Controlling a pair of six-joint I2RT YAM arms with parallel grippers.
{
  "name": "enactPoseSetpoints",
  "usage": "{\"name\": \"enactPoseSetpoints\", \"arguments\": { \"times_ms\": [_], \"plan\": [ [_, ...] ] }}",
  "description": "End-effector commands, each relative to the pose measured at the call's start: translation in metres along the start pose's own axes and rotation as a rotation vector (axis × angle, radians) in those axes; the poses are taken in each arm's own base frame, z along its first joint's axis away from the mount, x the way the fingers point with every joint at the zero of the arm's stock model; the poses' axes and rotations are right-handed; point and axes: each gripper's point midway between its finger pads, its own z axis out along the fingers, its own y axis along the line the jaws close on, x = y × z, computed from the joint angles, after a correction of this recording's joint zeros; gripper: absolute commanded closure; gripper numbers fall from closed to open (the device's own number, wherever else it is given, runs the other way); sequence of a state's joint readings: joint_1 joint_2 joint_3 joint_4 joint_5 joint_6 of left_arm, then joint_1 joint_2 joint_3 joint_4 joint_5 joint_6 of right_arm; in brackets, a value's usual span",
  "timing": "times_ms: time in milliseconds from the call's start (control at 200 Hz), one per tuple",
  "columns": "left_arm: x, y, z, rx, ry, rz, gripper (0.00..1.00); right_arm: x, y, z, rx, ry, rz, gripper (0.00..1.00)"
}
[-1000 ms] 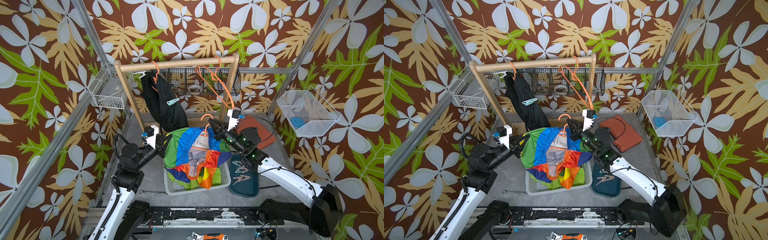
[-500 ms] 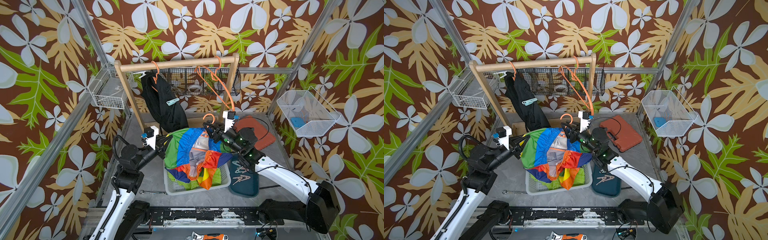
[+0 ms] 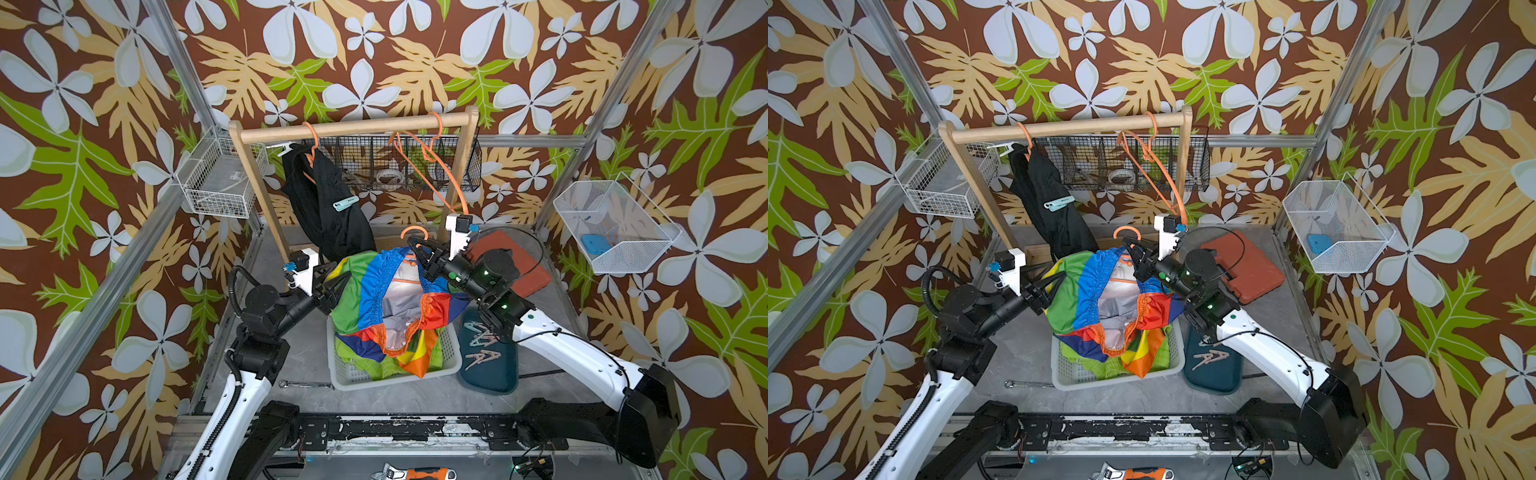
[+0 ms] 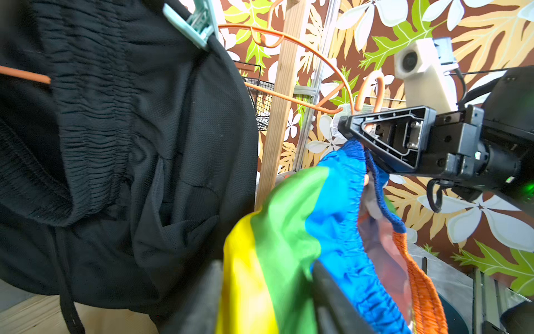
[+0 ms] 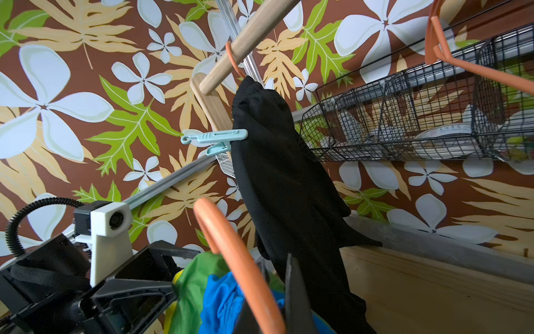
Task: Remove the clothespins securing shorts to the hanger
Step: Remove the shorts from the hanger.
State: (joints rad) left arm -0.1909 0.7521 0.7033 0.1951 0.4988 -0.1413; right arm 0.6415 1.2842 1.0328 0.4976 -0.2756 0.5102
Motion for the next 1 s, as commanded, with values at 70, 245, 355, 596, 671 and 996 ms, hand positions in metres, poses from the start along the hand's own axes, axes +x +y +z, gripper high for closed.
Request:
{"name": "enactPoseSetpoints", "arguments": {
  "times_ms": [70, 245, 355, 596, 671, 996],
  "plan": [
    [-0.021, 0.018, -0.011, -0.144, -0.068, 0.024, 0.0, 0.005, -0.012, -0.003, 0.074, 0.042, -0.114, 1.0],
    [-0.041, 0.029, -0.018, -0.281, -0.09, -0.006, 0.0, 0.01, -0.018, -0.001, 0.097, 0.057, -0.146, 1.0],
    [-0.033, 0.018, -0.006, -0.346, -0.026, 0.041, 0.0, 0.008, -0.017, 0.004, 0.085, 0.053, -0.15, 1.0],
    [-0.003, -0.033, 0.037, -0.372, 0.139, 0.155, 0.0, -0.003, -0.013, 0.012, 0.074, 0.042, -0.18, 1.0],
    [0.01, -0.042, 0.046, -0.401, 0.202, 0.211, 0.0, -0.006, -0.011, 0.013, 0.07, 0.038, -0.193, 1.0],
    [0.048, -0.027, 0.057, -0.612, 0.373, 0.366, 0.0, -0.013, -0.004, 0.009, 0.051, 0.018, -0.202, 1.0]
  ]
}}
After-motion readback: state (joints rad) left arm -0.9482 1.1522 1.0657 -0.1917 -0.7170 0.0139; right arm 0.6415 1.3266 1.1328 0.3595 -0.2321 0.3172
